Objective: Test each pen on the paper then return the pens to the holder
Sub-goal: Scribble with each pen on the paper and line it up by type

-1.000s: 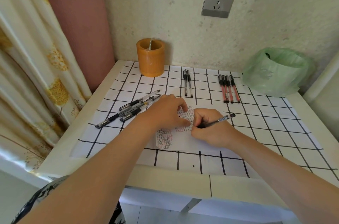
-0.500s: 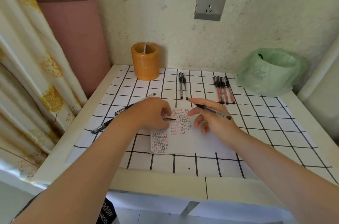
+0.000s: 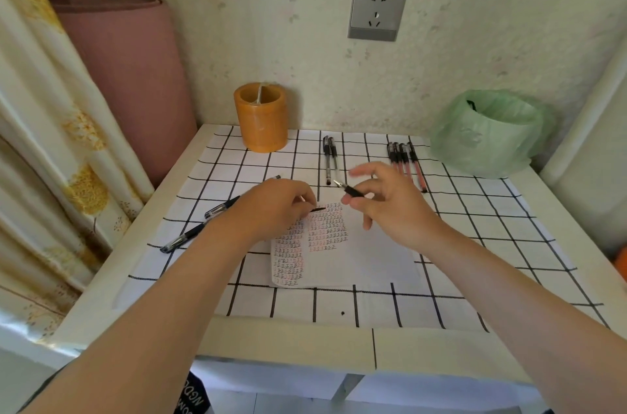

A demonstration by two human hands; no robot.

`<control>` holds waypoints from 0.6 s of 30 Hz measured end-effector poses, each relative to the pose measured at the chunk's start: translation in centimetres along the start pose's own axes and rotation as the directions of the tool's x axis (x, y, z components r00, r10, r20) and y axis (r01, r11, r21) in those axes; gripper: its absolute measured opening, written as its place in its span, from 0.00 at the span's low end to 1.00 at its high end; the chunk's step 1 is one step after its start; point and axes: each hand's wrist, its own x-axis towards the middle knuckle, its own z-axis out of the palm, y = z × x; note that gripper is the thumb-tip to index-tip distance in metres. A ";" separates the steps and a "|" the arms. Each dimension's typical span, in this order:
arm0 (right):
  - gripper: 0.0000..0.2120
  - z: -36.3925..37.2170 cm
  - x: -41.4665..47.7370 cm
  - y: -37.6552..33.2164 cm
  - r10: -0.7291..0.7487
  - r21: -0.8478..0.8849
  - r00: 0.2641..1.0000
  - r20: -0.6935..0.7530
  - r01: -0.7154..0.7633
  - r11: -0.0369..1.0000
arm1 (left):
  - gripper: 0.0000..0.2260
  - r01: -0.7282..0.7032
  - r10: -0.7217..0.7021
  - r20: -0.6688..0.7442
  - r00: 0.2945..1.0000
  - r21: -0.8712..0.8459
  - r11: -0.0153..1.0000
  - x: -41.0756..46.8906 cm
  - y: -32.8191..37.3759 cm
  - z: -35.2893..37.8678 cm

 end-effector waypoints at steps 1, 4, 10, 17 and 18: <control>0.11 0.0 0.0 0.2 -0.021 -0.113 1.000 -0.016 0.019 0.993 | 0.07 0.002 -0.002 0.001 1.000 -0.001 1.000 0.0 0.0 0.0; 0.08 0.3 -0.3 0.5 -0.090 -0.457 0.996 -0.021 0.070 0.887 | 0.07 0.006 -0.006 0.005 1.000 -0.011 1.000 0.0 0.2 0.1; 0.08 0.8 -0.3 0.6 -0.215 -0.579 0.976 0.025 0.190 0.793 | 0.06 0.003 -0.003 0.003 1.000 -0.044 0.999 0.1 0.5 0.2; 0.08 1.3 -0.5 0.3 -0.238 -0.602 0.967 0.090 0.243 0.761 | 0.06 -0.029 0.033 0.024 0.999 -0.142 0.989 -0.3 1.5 0.5; 0.08 1.3 -0.6 0.2 -0.239 -0.626 0.964 0.114 0.257 0.736 | 0.05 -0.020 0.024 0.022 0.999 -0.168 0.986 -0.3 1.6 0.5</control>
